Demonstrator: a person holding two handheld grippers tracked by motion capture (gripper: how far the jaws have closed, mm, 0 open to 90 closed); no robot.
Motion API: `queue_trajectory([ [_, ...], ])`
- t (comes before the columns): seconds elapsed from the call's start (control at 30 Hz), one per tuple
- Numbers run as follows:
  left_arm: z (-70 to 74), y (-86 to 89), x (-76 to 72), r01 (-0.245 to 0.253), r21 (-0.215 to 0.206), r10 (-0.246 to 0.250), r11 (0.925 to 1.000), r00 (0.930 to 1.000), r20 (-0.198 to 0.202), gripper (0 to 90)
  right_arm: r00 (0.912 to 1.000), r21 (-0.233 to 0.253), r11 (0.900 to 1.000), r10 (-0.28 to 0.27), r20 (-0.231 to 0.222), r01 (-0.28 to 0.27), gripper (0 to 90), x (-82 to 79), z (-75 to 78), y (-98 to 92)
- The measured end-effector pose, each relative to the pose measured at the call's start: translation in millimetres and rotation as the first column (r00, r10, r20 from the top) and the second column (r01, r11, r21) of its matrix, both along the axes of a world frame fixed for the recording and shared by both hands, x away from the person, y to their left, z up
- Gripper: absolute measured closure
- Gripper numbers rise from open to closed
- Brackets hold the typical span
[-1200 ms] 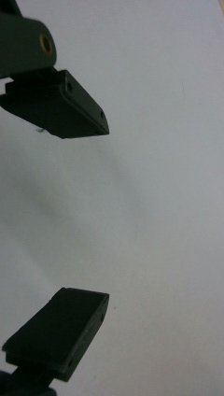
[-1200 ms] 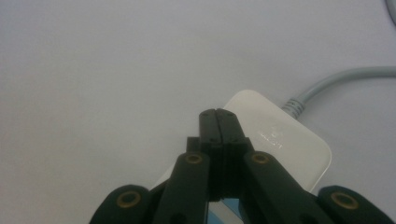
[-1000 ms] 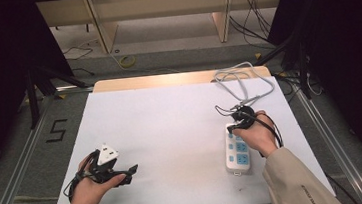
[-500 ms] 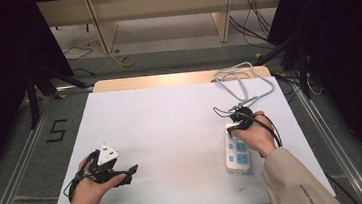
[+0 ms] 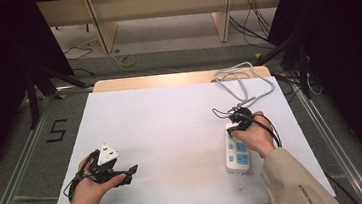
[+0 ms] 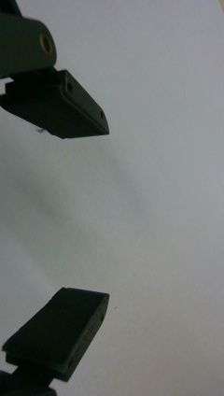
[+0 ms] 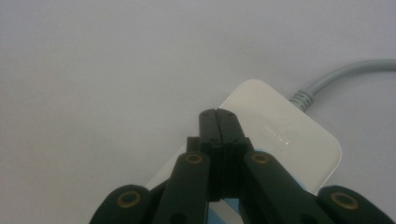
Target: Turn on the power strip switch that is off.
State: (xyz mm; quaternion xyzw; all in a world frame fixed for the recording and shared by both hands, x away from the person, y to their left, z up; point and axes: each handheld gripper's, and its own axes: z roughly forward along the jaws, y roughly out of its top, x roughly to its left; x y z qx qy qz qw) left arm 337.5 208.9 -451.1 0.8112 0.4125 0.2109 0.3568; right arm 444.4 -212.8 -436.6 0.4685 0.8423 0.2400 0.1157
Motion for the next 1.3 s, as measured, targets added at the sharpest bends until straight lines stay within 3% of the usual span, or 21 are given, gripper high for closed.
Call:
queue_trajectory([
  [1.3,0.1,0.1,-0.6,-0.001,0.003,0.001,1.0,1.0,0.001,16.0,0.9999,-0.03,0.999,-0.016,0.003,0.016,90.0,-2.0,-2.2,4.4],
])
